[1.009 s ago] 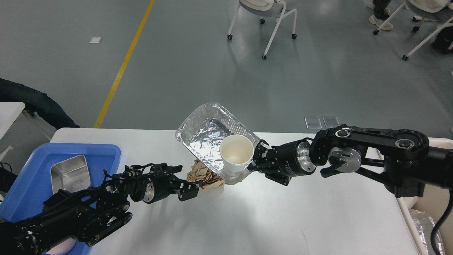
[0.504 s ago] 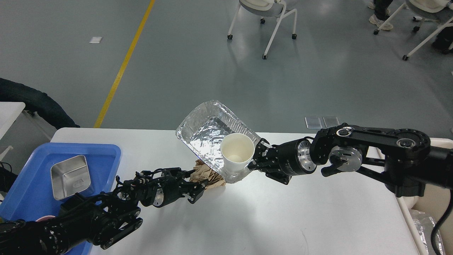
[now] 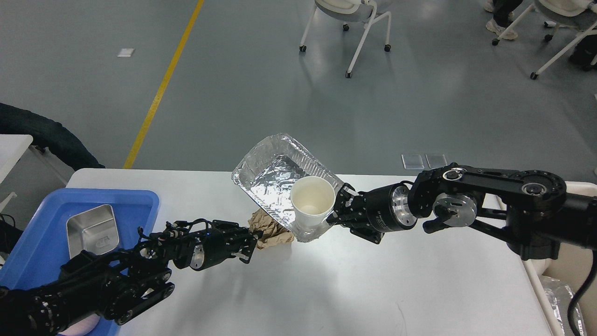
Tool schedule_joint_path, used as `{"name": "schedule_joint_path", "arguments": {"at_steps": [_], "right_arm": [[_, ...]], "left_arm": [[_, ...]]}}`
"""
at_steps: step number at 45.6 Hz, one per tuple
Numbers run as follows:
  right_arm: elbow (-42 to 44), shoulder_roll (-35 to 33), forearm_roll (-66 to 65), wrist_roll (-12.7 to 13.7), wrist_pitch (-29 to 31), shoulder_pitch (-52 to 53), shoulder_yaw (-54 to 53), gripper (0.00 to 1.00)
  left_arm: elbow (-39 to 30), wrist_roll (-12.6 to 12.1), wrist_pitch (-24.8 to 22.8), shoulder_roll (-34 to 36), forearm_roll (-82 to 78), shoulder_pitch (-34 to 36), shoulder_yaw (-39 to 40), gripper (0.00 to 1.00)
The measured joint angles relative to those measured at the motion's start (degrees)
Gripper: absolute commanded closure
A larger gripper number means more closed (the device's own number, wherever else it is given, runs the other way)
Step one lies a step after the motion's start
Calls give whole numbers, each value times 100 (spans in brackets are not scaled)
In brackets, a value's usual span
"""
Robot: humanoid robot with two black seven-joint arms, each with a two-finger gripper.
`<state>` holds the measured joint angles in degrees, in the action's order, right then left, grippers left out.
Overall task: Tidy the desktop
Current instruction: 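Lift the crumpled brown paper high with the left gripper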
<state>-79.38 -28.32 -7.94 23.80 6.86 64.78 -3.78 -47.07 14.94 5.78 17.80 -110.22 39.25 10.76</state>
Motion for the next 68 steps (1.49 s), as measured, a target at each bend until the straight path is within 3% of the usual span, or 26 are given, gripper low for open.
{"name": "schedule_joint_path", "arguments": {"at_steps": [9,22,35,49,61,68], "right_arm": [[3,-2,0,1,5,9,6,100],[11,43,-5,2,1,-16,61,100],[11,47,-6,2,-8,-18,70,100],[15,107,-28,2,-21,-26,79,100],[14,174,-101,2,-87,-35,76,100],[11,176,-102,2,-96,-28,71,100]], "left_arm": [[-865,21,-49,1180,-6,-11,-4,100],[-2796,68,-40,3545,58,-115,78,100],[-3655,150,58,4940,256,-160,144,100],[-4150,356,-21,5147,821,88,1328,99],[-4256,324,-1255,4902,1661,1033,2272,99],[-4228,282,-1626,4788,1877,1335,2387,99]]}}
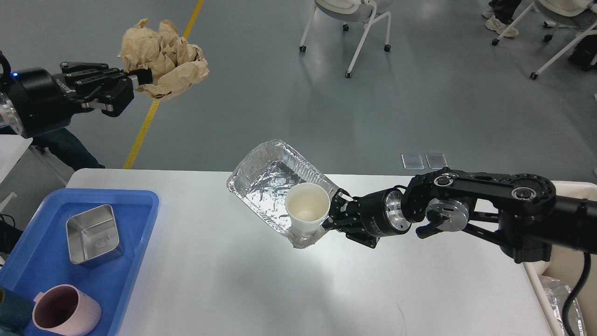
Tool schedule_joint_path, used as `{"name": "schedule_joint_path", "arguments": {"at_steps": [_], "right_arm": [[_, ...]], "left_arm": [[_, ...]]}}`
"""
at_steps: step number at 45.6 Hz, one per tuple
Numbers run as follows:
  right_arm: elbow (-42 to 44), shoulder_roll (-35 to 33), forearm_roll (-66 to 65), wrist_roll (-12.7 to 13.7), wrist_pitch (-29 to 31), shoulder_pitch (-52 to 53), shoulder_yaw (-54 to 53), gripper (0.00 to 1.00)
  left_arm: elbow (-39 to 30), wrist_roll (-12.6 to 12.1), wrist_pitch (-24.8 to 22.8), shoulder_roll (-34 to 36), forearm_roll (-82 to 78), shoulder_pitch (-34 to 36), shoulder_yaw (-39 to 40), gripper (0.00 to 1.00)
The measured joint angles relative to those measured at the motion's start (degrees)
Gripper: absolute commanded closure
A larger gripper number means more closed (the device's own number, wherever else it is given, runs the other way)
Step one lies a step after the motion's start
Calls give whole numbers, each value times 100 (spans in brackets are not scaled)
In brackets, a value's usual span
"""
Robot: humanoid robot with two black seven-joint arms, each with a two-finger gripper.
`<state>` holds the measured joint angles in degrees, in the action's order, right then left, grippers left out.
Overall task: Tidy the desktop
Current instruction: 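Lift the crumpled brown paper high with the left gripper, then drop the brown paper into the foil tray with the left gripper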
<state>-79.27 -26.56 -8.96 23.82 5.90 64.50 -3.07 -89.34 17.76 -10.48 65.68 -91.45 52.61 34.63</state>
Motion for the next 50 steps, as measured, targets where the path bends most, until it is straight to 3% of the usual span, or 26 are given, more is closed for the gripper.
{"name": "schedule_joint_path", "arguments": {"at_steps": [15,31,34,35,38,39,50], "right_arm": [[-8,-26,-1,0,-10,1,-1,100],[-12,-42,-1,0,-10,60,-14,100],[-16,-53,-1,0,-10,61,-14,100],[-17,-56,-1,0,-10,61,-14,100],[-19,-65,-1,0,-10,61,-13,100],[-19,-68,-1,0,-10,61,-13,100],[-19,-107,-1,0,-1,48,-9,100]], "left_arm": [[30,-18,-345,-914,-8,-134,-535,98],[279,-53,-400,-2061,-32,-118,-1014,94],[353,-119,-406,-2252,-36,-142,-1027,79],[380,-144,-409,-2301,-40,-146,-1031,66],[473,-223,-430,-2423,-61,-150,-1071,16],[510,-255,-444,-2455,-74,-145,-1092,5],[744,-383,-674,-2524,-91,-77,-1094,3]]}}
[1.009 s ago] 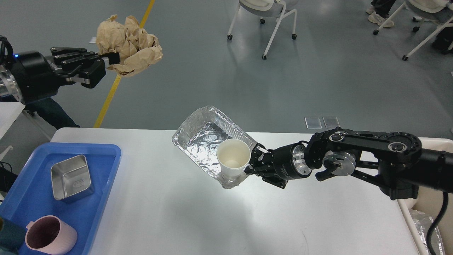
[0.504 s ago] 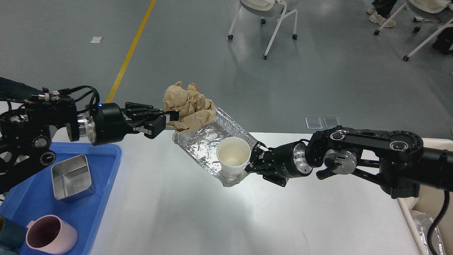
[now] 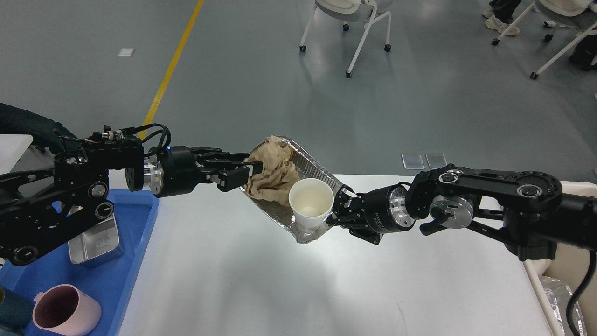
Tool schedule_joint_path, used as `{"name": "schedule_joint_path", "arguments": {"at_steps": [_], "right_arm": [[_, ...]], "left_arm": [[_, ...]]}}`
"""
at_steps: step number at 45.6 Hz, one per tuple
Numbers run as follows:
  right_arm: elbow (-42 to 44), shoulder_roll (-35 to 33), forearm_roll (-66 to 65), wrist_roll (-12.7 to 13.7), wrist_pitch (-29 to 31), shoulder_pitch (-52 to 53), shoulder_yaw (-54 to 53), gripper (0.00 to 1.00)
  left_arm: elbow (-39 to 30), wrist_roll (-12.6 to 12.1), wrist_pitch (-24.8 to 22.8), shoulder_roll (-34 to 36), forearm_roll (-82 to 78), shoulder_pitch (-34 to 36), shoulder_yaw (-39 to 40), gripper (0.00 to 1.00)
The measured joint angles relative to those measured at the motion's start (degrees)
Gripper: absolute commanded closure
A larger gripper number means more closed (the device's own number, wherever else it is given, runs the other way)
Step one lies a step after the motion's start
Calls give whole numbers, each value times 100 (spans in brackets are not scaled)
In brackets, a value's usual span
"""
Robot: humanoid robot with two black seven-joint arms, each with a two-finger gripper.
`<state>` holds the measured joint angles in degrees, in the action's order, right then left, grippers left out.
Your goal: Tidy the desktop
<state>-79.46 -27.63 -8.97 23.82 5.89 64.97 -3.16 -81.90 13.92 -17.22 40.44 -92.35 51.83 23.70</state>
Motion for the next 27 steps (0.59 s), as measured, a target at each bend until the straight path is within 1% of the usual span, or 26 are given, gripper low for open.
{"name": "schedule_joint_path", "arguments": {"at_steps": [5,15,22,26,27], "right_arm": [[0,10,0,0,0,-2,0,100],[0,-12,0,0,0,-24,0,100],[8,-52,0,0,0,-96,-24,100],[9,-60,0,0,0,-147,-48,100],[9,-69,0,0,0,-180,-60,100]], "left_arm": [[2,0,-111,14,41,-13,62,3],[2,5,-116,-92,99,-43,185,3],[63,3,-73,-113,705,-85,881,3],[191,-14,-62,-109,1360,-109,1366,3],[276,-29,-57,-90,1723,-141,1604,3]]}}
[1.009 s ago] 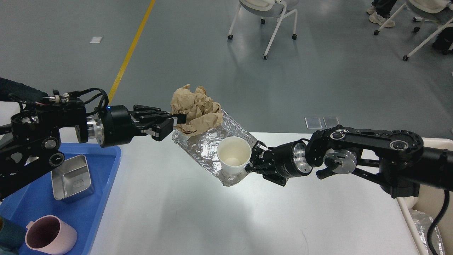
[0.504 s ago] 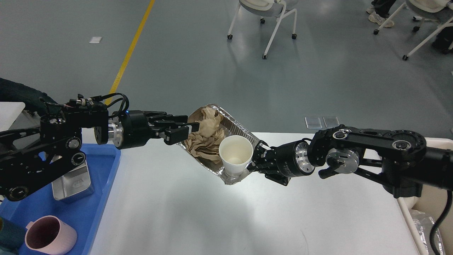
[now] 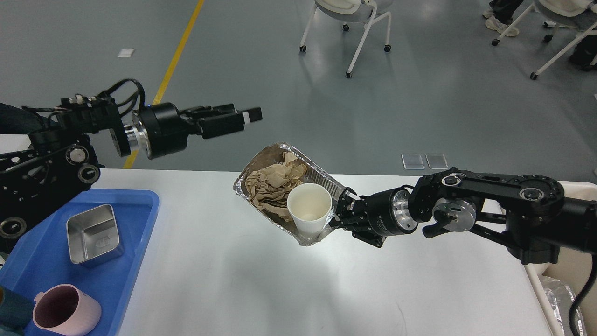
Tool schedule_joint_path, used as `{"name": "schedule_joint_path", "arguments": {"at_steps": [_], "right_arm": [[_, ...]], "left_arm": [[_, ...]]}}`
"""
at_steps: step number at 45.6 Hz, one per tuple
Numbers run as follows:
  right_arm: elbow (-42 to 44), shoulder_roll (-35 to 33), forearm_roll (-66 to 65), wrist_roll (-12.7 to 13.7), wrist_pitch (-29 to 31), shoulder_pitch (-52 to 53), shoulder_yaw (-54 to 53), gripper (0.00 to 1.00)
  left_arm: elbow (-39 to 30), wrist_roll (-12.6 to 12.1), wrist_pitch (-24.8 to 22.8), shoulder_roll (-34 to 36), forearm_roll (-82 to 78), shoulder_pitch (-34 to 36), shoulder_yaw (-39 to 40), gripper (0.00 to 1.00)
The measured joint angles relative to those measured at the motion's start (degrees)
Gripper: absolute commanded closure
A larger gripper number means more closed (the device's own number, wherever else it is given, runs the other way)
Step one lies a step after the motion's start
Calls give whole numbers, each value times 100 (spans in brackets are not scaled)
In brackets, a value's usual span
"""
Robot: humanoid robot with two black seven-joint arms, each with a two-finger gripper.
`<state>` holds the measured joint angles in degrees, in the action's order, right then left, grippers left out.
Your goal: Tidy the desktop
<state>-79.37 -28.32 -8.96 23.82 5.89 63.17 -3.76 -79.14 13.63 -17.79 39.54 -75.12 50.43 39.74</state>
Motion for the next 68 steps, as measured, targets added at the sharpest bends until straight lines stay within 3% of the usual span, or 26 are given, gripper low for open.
{"name": "schedule_joint_path", "arguments": {"at_steps": [4,11,15,23,31,40,48,55,68], "right_arm": [[-4,-83,1,0,-16,-47,-10,100],[-36,-308,0,0,-30,-138,-18,100],[-63,-525,0,0,-40,-200,-22,100],[-85,-1204,8,-12,-59,-370,-54,100],[-70,-2031,20,-47,-76,-758,-277,100],[-17,-2983,27,-213,-69,-1418,-684,100],[58,-3660,118,-388,-75,-1825,-724,100],[386,-4006,397,-427,-91,-2060,-719,100],[1488,-4027,873,-419,-71,-2379,-692,100]], "left_arm": [[158,-157,9,65,643,-175,394,3],[362,-728,42,258,1469,-805,990,3],[450,-855,160,271,1912,-1258,1472,3],[570,-838,486,115,3026,-2201,2395,3],[844,-804,531,-687,4271,-2840,2976,3],[1406,-812,406,-1598,5364,-3095,3591,3],[1616,-812,-6,-2260,5554,-3276,3891,3],[1783,-812,-282,-2628,5571,-3404,4144,3],[2466,-802,-667,-2808,5591,-3425,4192,3]]}}
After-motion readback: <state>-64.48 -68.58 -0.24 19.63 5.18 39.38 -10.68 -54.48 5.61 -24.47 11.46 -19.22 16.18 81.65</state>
